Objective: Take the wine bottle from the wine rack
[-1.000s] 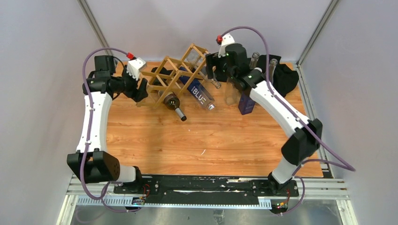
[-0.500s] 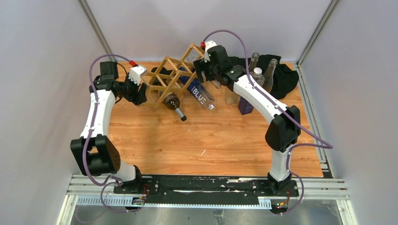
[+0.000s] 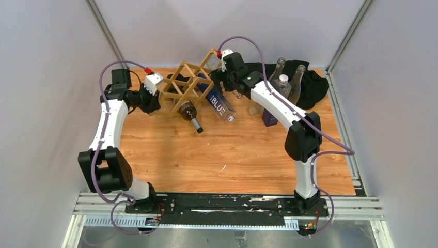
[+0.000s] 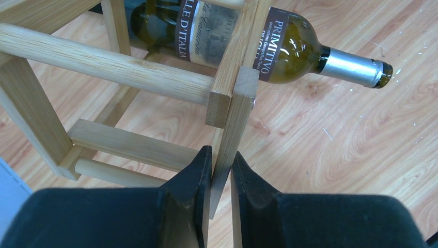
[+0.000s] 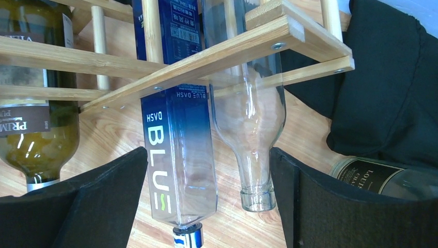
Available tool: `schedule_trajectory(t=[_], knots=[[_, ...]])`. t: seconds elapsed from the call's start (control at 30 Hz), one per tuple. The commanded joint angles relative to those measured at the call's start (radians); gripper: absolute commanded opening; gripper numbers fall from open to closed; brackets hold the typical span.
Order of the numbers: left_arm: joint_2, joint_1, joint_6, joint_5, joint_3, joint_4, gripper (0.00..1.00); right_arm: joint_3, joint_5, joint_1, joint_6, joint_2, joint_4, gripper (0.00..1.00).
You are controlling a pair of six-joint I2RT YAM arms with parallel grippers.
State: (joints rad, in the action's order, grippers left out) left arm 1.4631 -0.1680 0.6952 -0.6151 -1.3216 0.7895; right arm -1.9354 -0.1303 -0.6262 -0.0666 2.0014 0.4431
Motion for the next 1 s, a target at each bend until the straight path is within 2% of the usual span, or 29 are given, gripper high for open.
schedule_trajectory(t=[0.0, 0.3, 0.53, 0.57, 0.6, 0.67, 0.73, 0.77, 0.87, 0.97], knots=[[-0.038, -0.025, 0.011, 0.083, 0.021, -0.042, 0.13, -0.034, 0.012, 0.006, 0.0, 0.026, 0.041, 0.91], [-0.079, -0.11, 0.101, 0.092, 0.032, 0.009, 0.01, -0.034, 0.036, 0.016, -0.025, 0.072, 0.039, 0.92], [-0.077, -0.139, 0.201, 0.049, 0.014, 0.105, 0.05, -0.047, 0.111, 0.02, -0.058, 0.092, 0.022, 0.93], [-0.081, -0.138, 0.205, 0.048, 0.011, 0.105, 0.09, -0.051, 0.114, 0.024, -0.066, 0.099, 0.022, 0.93], [-0.081, -0.138, 0.203, 0.05, 0.005, 0.105, 0.17, -0.057, 0.155, 0.031, -0.078, 0.108, 0.022, 0.93], [-0.082, -0.139, 0.193, 0.055, -0.014, 0.106, 0.48, -0.071, 0.194, 0.045, -0.105, 0.129, 0.022, 0.93], [-0.09, -0.139, 0.186, 0.044, -0.033, 0.108, 0.69, -0.085, 0.228, 0.06, -0.131, 0.149, 0.021, 0.93], [-0.095, -0.139, 0.185, 0.032, -0.04, 0.113, 0.76, -0.092, 0.241, 0.065, -0.136, 0.16, 0.021, 0.93], [-0.108, -0.139, 0.174, -0.019, -0.076, 0.141, 0.9, -0.118, 0.268, 0.076, -0.154, 0.192, 0.019, 0.92], [-0.109, -0.139, 0.15, -0.064, -0.12, 0.179, 0.95, -0.141, 0.29, 0.08, -0.166, 0.213, 0.014, 0.9]])
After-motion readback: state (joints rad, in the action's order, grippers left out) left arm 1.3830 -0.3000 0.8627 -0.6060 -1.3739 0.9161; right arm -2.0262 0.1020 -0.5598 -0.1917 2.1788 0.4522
